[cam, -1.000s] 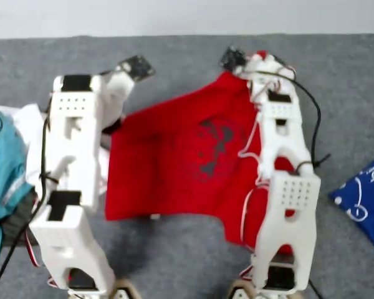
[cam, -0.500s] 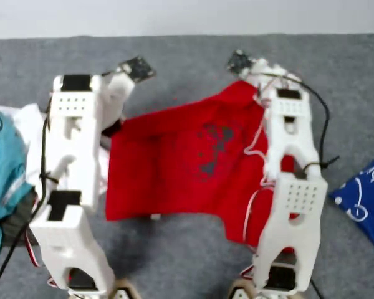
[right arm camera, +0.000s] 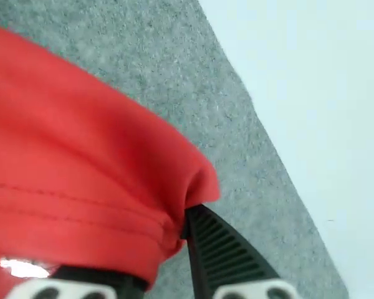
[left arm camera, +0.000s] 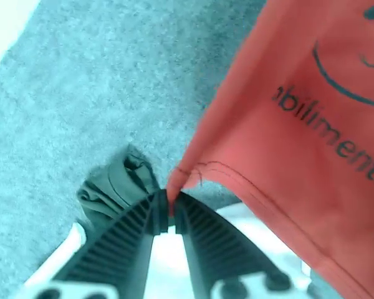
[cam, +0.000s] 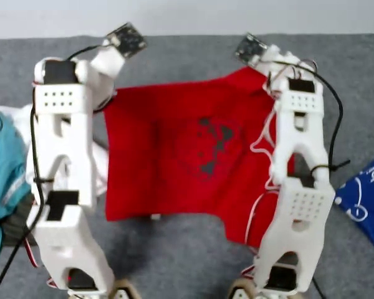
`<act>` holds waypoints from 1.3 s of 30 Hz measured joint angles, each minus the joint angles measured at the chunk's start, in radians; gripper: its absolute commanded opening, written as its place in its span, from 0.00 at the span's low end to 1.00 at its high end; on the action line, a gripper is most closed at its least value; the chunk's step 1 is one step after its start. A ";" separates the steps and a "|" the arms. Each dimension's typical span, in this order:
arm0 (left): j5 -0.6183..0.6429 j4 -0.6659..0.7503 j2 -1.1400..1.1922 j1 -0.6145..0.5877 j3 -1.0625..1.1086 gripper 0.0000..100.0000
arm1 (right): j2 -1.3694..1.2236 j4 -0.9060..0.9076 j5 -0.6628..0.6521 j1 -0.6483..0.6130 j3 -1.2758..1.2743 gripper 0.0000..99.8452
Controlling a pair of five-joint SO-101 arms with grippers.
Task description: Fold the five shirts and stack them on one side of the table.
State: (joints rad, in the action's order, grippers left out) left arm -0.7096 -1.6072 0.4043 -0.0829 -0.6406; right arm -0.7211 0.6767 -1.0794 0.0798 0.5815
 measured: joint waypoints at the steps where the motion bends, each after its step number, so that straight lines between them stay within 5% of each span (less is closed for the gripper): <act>1: 0.000 0.002 0.014 0.000 0.000 0.00 | -0.012 -0.009 0.000 0.000 0.000 0.01; 12: 0.075 0.002 0.147 -0.002 0.000 0.00 | -0.198 -0.006 -0.003 -0.034 0.000 0.03; 30: 0.199 -0.002 0.149 -0.002 0.071 0.00 | -0.049 0.651 0.176 -0.112 0.023 0.02; 39: 0.199 -0.002 0.149 0.009 0.160 0.00 | 0.003 0.799 0.387 -0.124 0.031 0.18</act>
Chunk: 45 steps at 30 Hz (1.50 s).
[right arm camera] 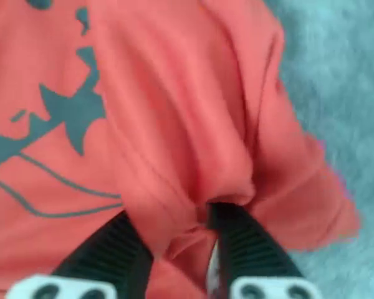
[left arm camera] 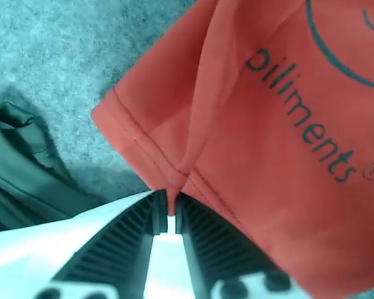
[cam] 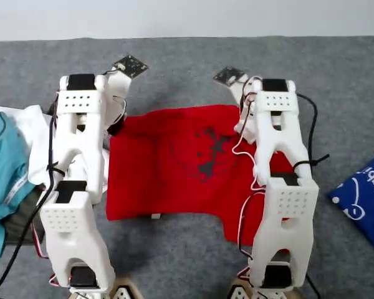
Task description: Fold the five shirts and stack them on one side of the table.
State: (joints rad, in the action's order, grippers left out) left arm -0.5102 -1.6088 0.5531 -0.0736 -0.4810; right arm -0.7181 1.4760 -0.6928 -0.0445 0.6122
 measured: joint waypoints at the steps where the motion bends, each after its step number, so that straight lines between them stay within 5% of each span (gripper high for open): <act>1: 0.000 0.000 0.000 0.000 0.000 0.00 | 0.014 0.005 0.025 0.000 0.020 0.18; 14: 0.000 0.000 0.000 0.020 0.005 0.00 | 0.074 0.167 0.054 -0.002 0.250 0.13; 38: 0.000 0.000 0.000 0.040 0.005 0.00 | -0.222 0.008 0.091 0.040 0.259 0.13; 45: 0.000 0.000 0.000 0.044 0.005 0.00 | -0.184 0.078 0.146 0.064 0.259 0.22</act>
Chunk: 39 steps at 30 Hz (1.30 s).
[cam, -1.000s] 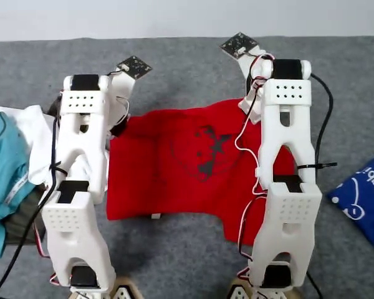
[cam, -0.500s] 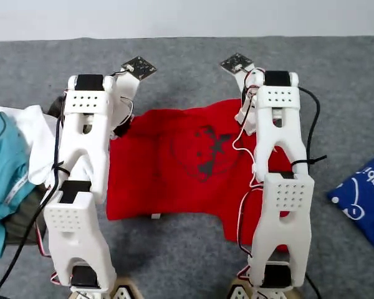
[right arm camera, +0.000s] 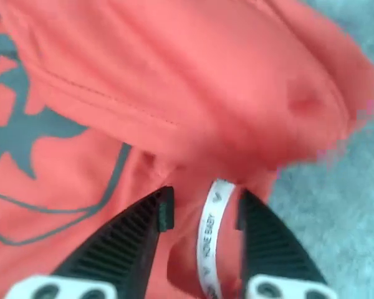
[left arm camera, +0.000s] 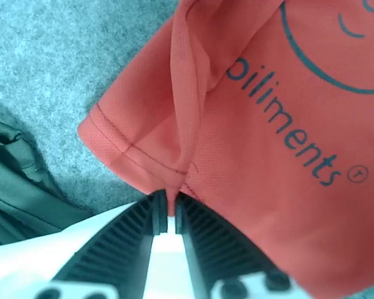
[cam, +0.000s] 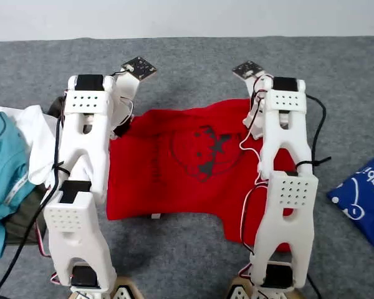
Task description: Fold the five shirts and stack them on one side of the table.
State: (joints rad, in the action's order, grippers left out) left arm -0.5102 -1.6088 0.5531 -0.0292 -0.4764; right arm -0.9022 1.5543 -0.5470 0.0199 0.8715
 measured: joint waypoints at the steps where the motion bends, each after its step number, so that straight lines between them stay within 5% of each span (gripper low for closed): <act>1: 0.000 0.000 0.000 0.003 0.000 0.00 | 0.014 0.008 0.021 0.000 0.000 0.22; 23: 0.002 0.041 0.000 0.018 0.112 0.00 | -0.040 -0.137 0.238 -0.026 0.000 0.22; 31: 0.002 0.041 0.000 0.018 0.112 0.00 | -0.046 -0.146 0.238 -0.041 0.000 0.04; 39: 0.002 0.041 0.000 0.018 0.112 0.00 | -0.046 -0.084 0.146 -0.043 0.172 0.01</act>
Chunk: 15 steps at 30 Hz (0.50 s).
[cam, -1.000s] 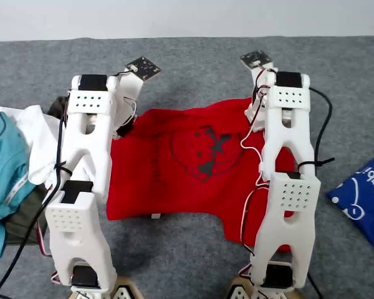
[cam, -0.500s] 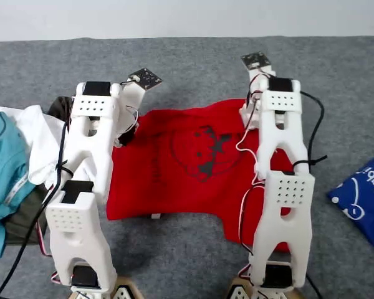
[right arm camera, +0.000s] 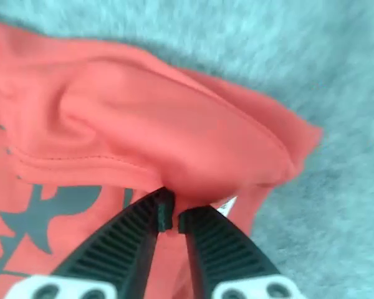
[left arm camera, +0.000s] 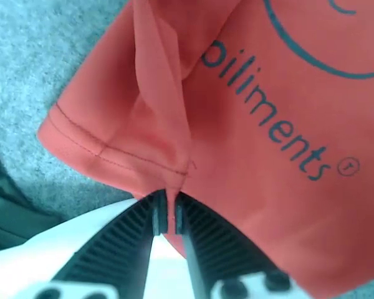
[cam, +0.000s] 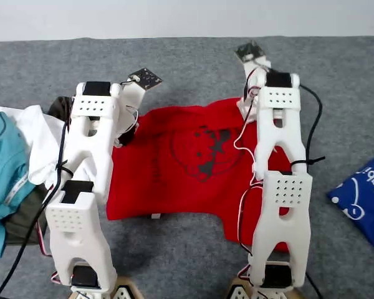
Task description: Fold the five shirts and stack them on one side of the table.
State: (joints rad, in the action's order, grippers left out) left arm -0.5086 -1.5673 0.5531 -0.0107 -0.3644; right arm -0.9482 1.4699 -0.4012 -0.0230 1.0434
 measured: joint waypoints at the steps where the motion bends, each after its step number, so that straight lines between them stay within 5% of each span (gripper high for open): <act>1: 0.000 0.000 0.000 0.002 0.000 0.00 | 0.000 0.021 -0.006 0.000 0.037 0.01; 9: 0.012 -0.002 -0.061 0.048 0.000 0.00 | 0.000 0.265 -0.061 -0.002 0.391 0.01; 15: 0.018 -0.017 -0.235 0.083 0.000 0.00 | 0.029 0.284 -0.101 0.018 0.460 0.01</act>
State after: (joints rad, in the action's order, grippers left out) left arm -0.4902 -1.5842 0.3184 0.0721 -0.3644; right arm -0.9191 1.7538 -0.5025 -0.0046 1.5037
